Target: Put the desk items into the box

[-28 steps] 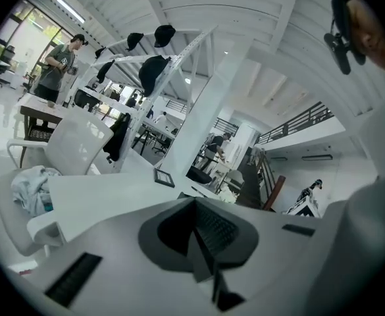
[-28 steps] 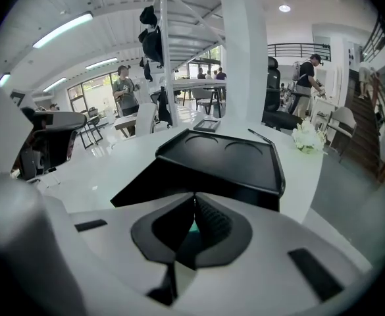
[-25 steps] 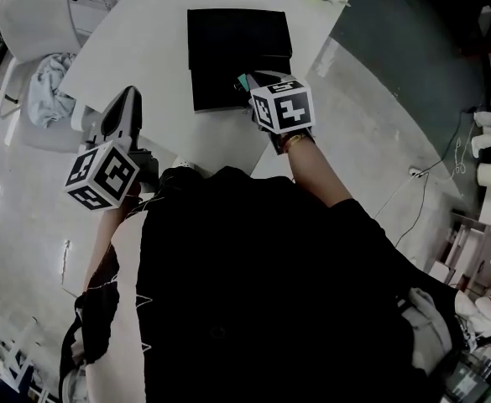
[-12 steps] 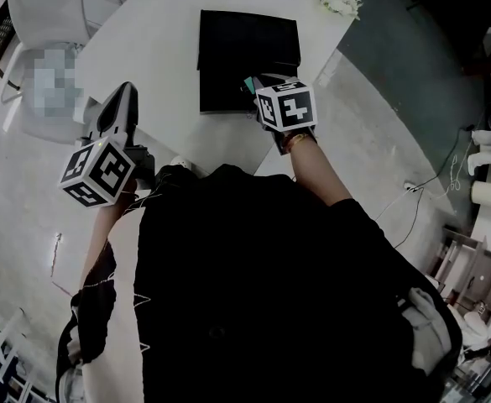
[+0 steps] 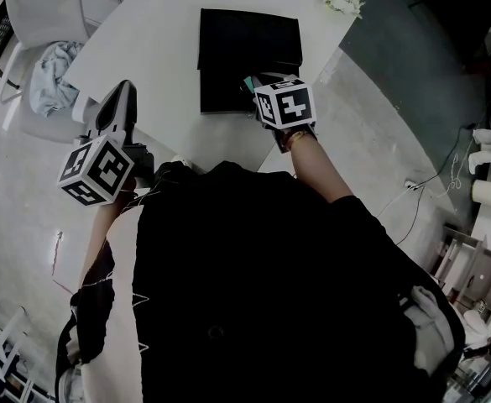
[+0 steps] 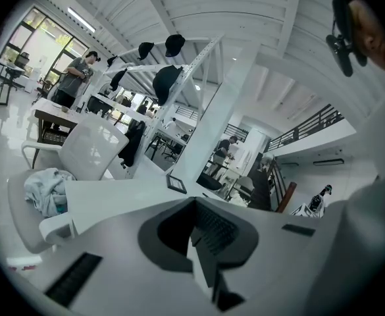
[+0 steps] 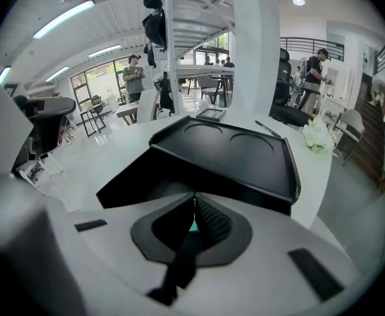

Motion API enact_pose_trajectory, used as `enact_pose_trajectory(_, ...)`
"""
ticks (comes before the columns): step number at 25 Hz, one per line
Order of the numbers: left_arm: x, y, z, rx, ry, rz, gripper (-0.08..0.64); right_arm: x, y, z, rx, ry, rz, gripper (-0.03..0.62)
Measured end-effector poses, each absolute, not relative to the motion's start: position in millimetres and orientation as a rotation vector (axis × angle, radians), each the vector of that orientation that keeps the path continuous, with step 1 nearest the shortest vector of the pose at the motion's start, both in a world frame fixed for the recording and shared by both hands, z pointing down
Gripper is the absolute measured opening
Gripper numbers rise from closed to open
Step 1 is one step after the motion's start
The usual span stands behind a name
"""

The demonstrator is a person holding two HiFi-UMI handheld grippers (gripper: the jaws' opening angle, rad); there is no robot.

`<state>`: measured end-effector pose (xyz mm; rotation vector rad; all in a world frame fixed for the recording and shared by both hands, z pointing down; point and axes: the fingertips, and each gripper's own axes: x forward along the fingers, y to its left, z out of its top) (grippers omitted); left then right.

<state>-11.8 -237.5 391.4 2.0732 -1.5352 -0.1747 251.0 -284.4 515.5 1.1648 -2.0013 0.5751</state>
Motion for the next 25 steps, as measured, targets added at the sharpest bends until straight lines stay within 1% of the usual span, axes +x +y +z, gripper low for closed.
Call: enact_pose_trajectory(25,-15.6,-232.9,391.3,2.048,-1.566,-0.187,0.011,247.7,-289.0,512.7,1.155,-2.021,0.58,0.013)
